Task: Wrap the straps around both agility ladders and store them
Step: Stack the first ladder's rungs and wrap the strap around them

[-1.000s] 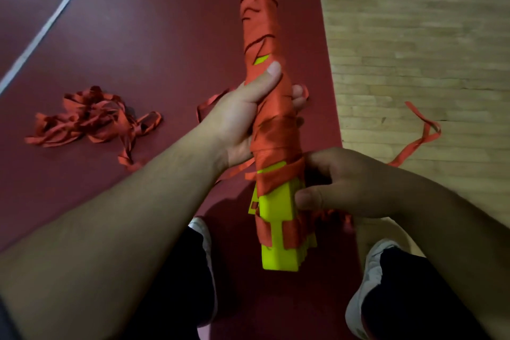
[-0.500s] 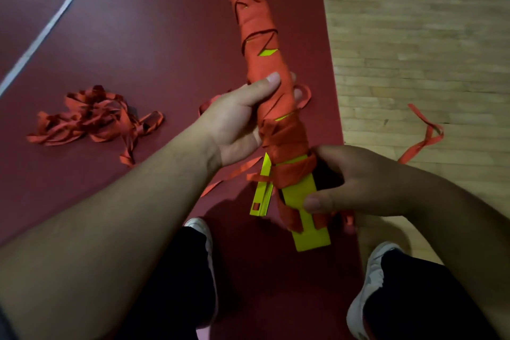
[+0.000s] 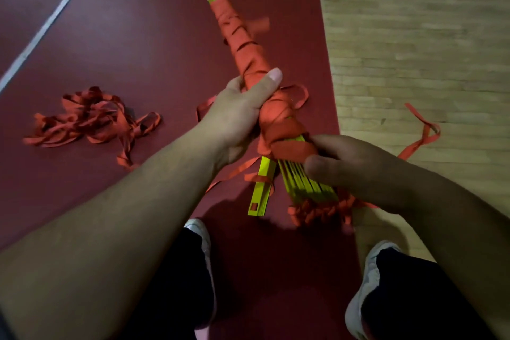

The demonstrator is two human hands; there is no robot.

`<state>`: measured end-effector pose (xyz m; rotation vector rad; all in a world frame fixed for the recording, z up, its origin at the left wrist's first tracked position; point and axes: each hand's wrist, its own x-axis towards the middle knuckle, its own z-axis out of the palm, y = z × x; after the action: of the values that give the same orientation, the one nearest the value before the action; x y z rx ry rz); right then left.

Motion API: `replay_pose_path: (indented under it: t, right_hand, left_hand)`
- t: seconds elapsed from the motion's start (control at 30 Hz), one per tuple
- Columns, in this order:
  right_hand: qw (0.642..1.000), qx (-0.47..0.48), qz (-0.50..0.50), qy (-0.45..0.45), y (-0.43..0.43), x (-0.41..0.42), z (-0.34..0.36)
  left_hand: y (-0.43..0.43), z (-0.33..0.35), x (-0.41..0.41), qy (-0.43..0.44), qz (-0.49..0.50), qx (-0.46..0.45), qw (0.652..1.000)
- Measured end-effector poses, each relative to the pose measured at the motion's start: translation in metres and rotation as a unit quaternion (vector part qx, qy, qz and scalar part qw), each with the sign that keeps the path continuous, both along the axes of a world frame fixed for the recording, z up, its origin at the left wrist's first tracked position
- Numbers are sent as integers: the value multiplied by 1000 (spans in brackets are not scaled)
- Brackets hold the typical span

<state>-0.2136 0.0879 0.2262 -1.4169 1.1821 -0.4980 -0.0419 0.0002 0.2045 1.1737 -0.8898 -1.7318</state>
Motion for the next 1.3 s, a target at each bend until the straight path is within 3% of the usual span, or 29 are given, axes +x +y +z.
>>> replay_pose_path:
  t: [0.1, 0.17, 0.23, 0.3, 0.37, 0.4, 0.6, 0.8, 0.9, 1.03, 1.2, 1.3]
  right_hand:
    - [997, 30, -19, -73, -1, 2, -6]
    - [979, 85, -69, -174, -2, -1, -4]
    - [964, 115, -101, -216, -4, -8, -5]
    - [962, 122, -95, -224, -5, -13, -8]
    - [956, 136, -101, -240, -6, -16, -11]
    - [950, 142, -108, -258, -8, -18, -11]
    - [930, 188, -97, -301, -13, -19, -9]
    - [889, 270, -14, -369, -7, -11, -3]
    - [895, 272, -3, -354, -3, -12, -3]
    - [931, 181, -87, -305, -9, -19, 5]
    - [940, 67, -192, -274, -15, -37, 7]
    - [975, -24, -182, -125, -15, -38, 8]
  left_hand:
    - [0, -4, 2, -94, -37, -9, 995]
    - [-4, -1, 7, -167, -70, -11, 983]
    - [-11, 1, 18, -247, -91, -42, 964]
    - [-20, -3, 32, -385, -128, -124, 905]
    - [-22, -11, 43, -541, -214, -210, 786]
    - [-19, -15, 44, -573, -232, -249, 745]
    - [-3, -22, 34, -571, -160, -458, 663]
    - [0, -28, 18, -511, -128, -514, 676]
    - [0, -34, 16, -496, -131, -519, 684]
    - [-5, -33, 18, -446, -171, -497, 724]
    - [-7, -35, 25, -388, -240, -467, 757]
    - [-4, -30, 27, -361, -253, -398, 805]
